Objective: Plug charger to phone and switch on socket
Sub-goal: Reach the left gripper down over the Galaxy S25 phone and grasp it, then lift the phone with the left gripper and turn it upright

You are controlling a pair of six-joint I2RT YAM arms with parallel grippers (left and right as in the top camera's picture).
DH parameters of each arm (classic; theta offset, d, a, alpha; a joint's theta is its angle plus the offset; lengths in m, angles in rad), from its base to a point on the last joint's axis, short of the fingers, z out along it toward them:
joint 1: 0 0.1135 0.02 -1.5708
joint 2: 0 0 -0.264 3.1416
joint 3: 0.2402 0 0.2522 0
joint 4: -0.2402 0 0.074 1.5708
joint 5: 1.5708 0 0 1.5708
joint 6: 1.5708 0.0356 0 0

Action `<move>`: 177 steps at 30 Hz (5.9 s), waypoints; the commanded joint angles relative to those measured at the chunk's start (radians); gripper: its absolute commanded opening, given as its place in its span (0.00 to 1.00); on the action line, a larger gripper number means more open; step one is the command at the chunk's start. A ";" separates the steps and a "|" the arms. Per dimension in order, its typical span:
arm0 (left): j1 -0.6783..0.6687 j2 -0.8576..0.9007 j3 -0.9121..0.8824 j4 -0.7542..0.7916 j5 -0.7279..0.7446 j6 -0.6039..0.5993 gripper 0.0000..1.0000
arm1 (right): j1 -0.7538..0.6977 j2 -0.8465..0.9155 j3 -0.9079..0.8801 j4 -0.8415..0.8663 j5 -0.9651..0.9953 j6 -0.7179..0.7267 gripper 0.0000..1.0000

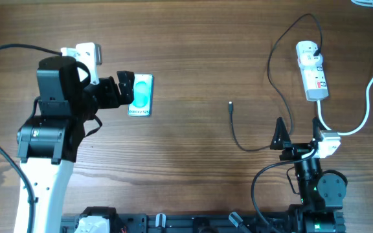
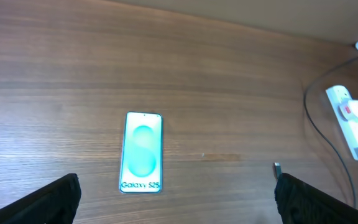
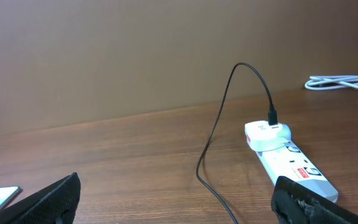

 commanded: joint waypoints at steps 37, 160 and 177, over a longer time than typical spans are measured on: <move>-0.169 0.744 0.016 0.159 -0.351 0.068 1.00 | -0.005 -0.001 -0.002 0.003 0.006 0.005 1.00; -0.139 0.459 0.095 -0.161 0.925 -0.617 0.35 | -0.005 -0.001 -0.002 0.003 0.006 0.005 1.00; -0.139 0.459 0.095 -0.158 0.924 -0.616 0.35 | -0.005 -0.001 -0.002 0.003 0.006 0.005 1.00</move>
